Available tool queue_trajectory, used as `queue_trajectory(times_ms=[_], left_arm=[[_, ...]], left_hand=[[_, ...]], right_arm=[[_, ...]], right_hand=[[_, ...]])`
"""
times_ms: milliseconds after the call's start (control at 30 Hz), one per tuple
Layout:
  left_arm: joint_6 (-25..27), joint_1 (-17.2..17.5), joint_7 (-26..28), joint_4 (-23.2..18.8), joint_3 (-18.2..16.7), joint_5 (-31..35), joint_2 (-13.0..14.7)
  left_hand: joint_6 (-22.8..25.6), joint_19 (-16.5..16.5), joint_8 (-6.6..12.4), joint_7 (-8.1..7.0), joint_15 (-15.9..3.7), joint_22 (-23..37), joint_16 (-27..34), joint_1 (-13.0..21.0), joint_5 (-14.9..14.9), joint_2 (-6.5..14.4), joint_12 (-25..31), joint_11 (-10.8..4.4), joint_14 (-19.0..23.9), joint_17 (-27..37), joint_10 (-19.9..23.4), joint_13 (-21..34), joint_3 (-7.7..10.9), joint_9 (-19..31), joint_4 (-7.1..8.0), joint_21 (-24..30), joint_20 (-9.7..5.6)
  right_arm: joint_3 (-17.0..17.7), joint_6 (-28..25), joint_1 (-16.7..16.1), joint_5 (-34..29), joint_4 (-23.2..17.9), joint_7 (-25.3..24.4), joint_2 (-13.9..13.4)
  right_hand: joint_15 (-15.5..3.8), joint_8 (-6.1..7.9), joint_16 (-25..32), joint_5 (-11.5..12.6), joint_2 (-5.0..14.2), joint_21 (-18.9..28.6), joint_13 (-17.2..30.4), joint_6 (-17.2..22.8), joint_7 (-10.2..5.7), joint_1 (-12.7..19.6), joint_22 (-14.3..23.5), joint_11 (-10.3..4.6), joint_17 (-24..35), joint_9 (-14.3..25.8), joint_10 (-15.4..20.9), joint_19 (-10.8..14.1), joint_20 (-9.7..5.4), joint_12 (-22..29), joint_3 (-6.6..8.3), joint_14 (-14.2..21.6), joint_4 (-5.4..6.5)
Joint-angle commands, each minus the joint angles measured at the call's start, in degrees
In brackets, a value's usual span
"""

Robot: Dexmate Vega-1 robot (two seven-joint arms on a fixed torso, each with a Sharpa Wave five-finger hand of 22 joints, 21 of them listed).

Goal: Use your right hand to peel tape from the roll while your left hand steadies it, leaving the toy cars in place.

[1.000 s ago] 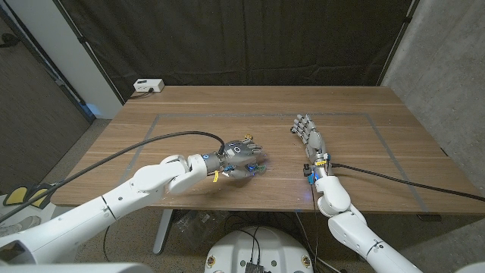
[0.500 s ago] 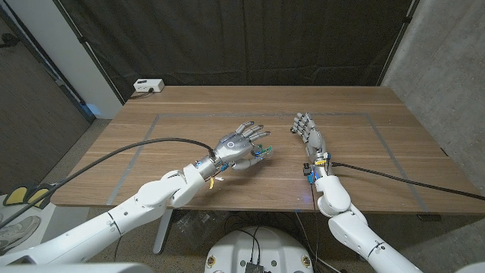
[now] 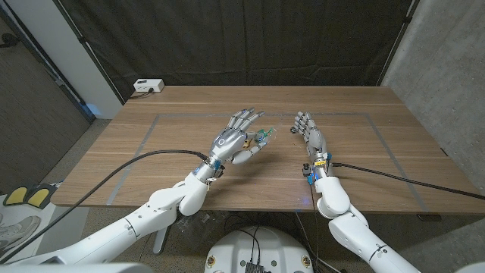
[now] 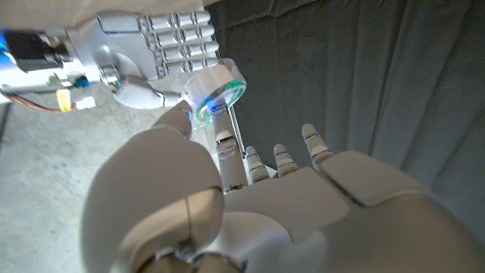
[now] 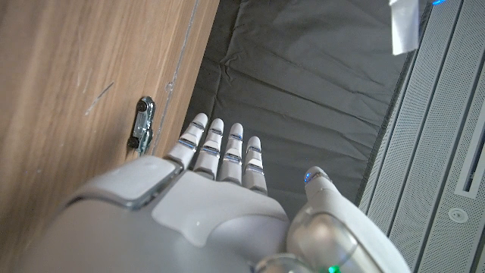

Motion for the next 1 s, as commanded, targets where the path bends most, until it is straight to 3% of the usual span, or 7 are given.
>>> queue_trajectory(times_ms=[33,367,667,700,767,833,1000], left_arm=[[-7.5,-0.8,-0.3,4.9,0.4,-12.4,-5.2],[-12.4,-1.4,-8.6,6.2,-0.9,-19.9,-6.7],[-17.1,-1.8,-15.6,7.1,-2.5,-24.2,-7.1],[-17.4,-1.9,-16.2,7.2,-2.6,-24.3,-7.1],[-18.1,-2.1,-17.1,7.4,-2.9,-24.2,-7.3],[-18.7,-2.2,-17.7,7.5,-3.2,-23.9,-7.4],[-19.5,-2.3,-18.9,7.4,-3.9,-22.8,-7.7]], left_hand=[[7.7,-0.4,-0.23,-7.97,0.07,0.3,0.3,0.2,0.7,-0.7,0.5,-0.05,-0.1,0.3,0.2,0.3,-0.17,0.0,0.03,0.1,0.01],[7.7,-1.7,-0.53,-7.95,0.23,0.4,0.3,0.3,1.0,-0.7,0.6,0.02,-0.6,0.5,0.1,0.2,-0.38,0.0,0.11,-0.4,0.28],[7.6,-2.5,-0.83,-7.97,0.36,0.4,0.2,0.3,1.3,-0.7,0.6,-0.39,-1.3,0.6,-0.2,0.2,-0.62,0.0,0.25,-0.7,0.23],[7.6,-2.5,-0.86,-7.97,0.34,0.5,0.3,0.3,1.4,-0.7,0.6,-0.37,-1.3,0.7,-0.3,0.2,-0.64,0.0,0.26,-0.7,0.23],[7.6,-2.5,-0.89,-7.96,0.36,0.5,0.3,0.3,1.4,-0.7,0.6,-0.33,-1.3,0.7,-0.3,0.2,-0.66,0.0,0.28,-0.6,0.14],[7.6,-2.7,-0.93,-7.95,0.27,0.5,0.2,0.3,1.5,-0.7,0.7,-0.39,-1.5,0.7,-0.3,0.2,-0.71,0.0,0.31,-0.7,0.16],[7.6,-2.8,-1.05,-7.95,0.16,0.5,0.2,0.3,1.6,-0.7,0.6,-0.6,-1.7,0.8,-0.5,0.2,-0.8,0.0,0.38,-0.7,0.1]], right_arm=[[-0.7,4.1,0.1,-3.6,1.8,-1.7,1.6],[-1.5,10.4,1.2,-5.8,5.9,-0.9,3.9],[-1.1,6.6,-0.2,-7.0,2.4,-1.5,3.1],[-1.1,6.8,-0.2,-6.7,2.5,-1.2,3.1],[-1.3,6.8,-0.1,-6.3,2.5,-0.7,2.9],[-1.1,5.3,-0.4,-6.3,1.3,-0.6,2.3],[-0.8,3.5,-1.1,-7.2,-0.4,-1.1,1.3]], right_hand=[[-0.18,0.07,-0.1,0.0,-1.13,-0.1,0.3,0.6,-0.05,-0.1,0.1,-0.25,0.2,0.1,0.0,0.6,0.42,-0.2,-0.16,0.4,-0.39],[-1.02,0.67,0.0,0.2,-4.74,-0.5,0.4,2.7,0.19,-0.3,0.1,-1.39,0.3,0.2,0.7,0.7,0.45,0.0,-1.94,0.8,-1.51],[-4.01,2.08,2.5,1.0,-7.32,-0.2,1.0,8.9,2.26,-1.9,0.7,-0.17,1.2,0.6,8.6,2.0,-0.06,2.9,-4.17,9.1,-1.71],[-4.44,2.12,2.9,1.1,-7.11,-0.2,1.1,9.3,2.31,-1.7,0.8,0.32,1.4,0.6,10.0,2.1,-0.1,3.4,-4.12,10.3,-1.77],[-5.02,2.33,3.2,1.3,-6.55,0.0,1.3,10.3,2.54,-0.8,0.9,-0.33,1.6,0.6,10.8,2.6,-0.32,3.7,-3.7,11.5,-2.23],[-5.97,2.44,4.1,1.4,-4.72,0.5,1.8,11.2,2.7,2.2,1.1,-0.41,2.1,0.6,12.8,3.6,-0.85,4.6,-2.15,13.7,-3.75],[-8.72,2.62,8.2,0.7,-2.55,2.1,2.7,13.1,2.52,7.2,1.8,-0.98,4.2,0.6,17.5,6.8,-2.59,6.3,-0.42,19.8,-6.83]])
